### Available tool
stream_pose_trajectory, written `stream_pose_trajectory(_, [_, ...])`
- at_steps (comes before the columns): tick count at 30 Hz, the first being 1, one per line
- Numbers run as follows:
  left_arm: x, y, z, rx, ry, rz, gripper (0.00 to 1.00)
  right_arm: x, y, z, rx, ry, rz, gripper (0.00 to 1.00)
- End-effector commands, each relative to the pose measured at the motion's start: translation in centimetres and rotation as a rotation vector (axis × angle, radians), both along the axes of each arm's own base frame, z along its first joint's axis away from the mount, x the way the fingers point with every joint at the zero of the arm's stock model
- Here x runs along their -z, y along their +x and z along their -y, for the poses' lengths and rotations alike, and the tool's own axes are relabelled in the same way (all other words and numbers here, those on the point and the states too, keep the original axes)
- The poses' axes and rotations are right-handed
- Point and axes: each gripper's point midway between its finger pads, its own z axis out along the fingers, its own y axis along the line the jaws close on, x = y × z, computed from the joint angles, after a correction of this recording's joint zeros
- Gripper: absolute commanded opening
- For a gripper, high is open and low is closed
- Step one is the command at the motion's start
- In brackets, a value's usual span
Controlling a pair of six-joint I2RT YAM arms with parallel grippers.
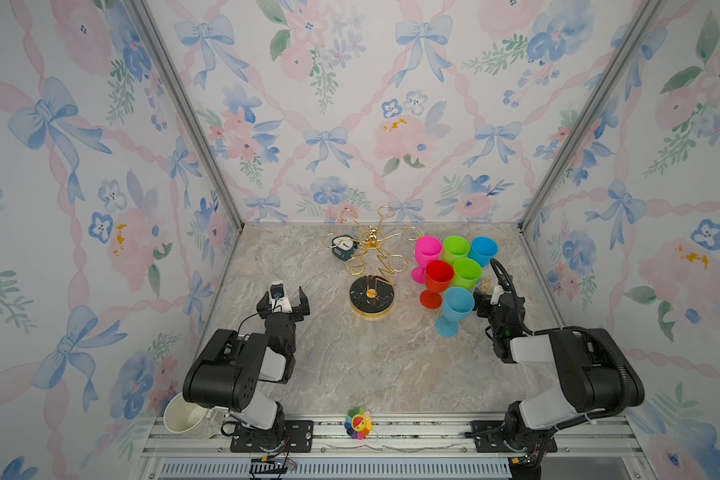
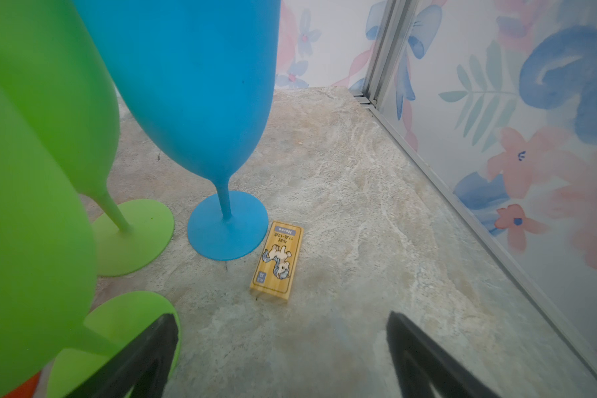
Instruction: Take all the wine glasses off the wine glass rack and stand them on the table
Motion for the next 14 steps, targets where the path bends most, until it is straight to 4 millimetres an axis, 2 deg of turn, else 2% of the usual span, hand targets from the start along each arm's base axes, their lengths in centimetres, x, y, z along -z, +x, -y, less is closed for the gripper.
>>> stream_pose_trajectory(1, [-0.17, 0.33, 0.05, 0.006, -0.019, 0.008, 0.98, -1.32, 0.79, -0.16, 0.002, -0.017, 0.041, 0.97])
stream_pose_trajectory(14, [-0.16, 0.32, 0.06, 0.007, -0.019, 0.007, 0.98, -1.27, 0.81, -0.42, -0.005, -0.026, 0.036, 0.97])
